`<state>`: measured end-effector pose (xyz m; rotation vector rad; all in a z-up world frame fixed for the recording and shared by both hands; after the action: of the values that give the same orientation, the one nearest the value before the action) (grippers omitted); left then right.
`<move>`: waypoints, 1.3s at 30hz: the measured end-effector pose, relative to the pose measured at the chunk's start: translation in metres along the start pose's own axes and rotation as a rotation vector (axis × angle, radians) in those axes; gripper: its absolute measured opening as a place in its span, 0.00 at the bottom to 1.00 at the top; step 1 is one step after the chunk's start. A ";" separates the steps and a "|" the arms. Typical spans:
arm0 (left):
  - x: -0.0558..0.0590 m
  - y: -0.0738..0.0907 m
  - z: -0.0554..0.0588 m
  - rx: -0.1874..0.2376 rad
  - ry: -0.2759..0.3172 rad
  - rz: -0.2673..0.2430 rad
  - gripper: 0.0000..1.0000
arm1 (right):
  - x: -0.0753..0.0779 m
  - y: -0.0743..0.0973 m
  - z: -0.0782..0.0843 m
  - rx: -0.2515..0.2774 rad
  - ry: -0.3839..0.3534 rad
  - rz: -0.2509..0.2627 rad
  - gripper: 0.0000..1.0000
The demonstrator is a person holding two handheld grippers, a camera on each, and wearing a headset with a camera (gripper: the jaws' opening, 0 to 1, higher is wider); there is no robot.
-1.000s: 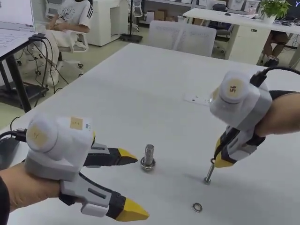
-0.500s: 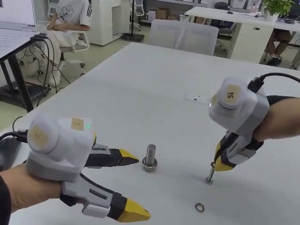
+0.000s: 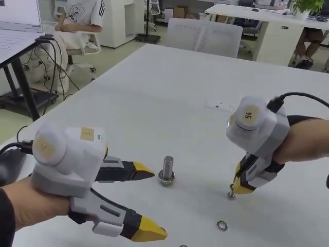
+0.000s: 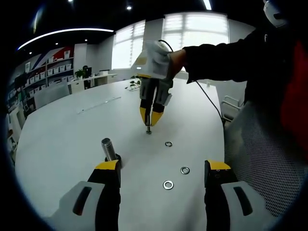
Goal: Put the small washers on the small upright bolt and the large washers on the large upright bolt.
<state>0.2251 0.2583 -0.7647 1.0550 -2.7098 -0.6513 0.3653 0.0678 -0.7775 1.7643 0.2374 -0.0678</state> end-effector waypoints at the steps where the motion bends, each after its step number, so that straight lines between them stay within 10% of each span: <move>1: 0.000 0.000 0.000 -0.001 0.000 -0.001 0.70 | 0.001 -0.003 0.000 -0.004 0.001 -0.001 0.14; 39: 0.000 0.000 -0.002 -0.004 -0.004 0.007 0.70 | -0.002 -0.006 0.010 0.025 -0.031 0.011 0.25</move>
<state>0.2262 0.2577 -0.7626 1.0439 -2.7130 -0.6583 0.3633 0.0588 -0.7847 1.7884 0.2052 -0.0910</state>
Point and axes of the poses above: the centre of the closed fingertips' face, and the gripper's own axes: y roughly backward along the fingers, x roughly to its right, z roughly out of its underside, the point moved 8 cm from there along y, roughly backward along the fingers, and after that the axes turned 12 degrees about -z, right-handed, at the moved point
